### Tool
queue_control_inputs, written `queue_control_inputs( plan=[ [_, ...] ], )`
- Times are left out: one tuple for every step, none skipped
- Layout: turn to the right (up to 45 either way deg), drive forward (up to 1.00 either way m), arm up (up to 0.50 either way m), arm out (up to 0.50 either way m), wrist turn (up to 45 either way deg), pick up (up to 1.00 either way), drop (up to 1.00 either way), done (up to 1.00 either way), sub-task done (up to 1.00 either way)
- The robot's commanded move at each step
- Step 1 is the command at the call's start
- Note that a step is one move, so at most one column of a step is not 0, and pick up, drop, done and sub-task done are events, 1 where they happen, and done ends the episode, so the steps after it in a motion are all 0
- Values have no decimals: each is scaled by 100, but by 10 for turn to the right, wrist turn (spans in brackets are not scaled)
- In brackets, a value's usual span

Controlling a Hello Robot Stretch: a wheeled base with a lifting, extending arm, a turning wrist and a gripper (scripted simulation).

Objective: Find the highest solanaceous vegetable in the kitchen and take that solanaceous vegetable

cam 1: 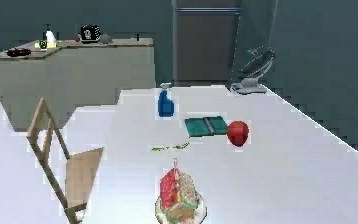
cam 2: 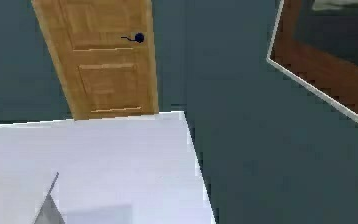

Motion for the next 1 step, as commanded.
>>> queue_control_inputs(
  plan=[
    [-450, 0, 0, 0, 0, 0, 0, 0, 0]
  ],
)
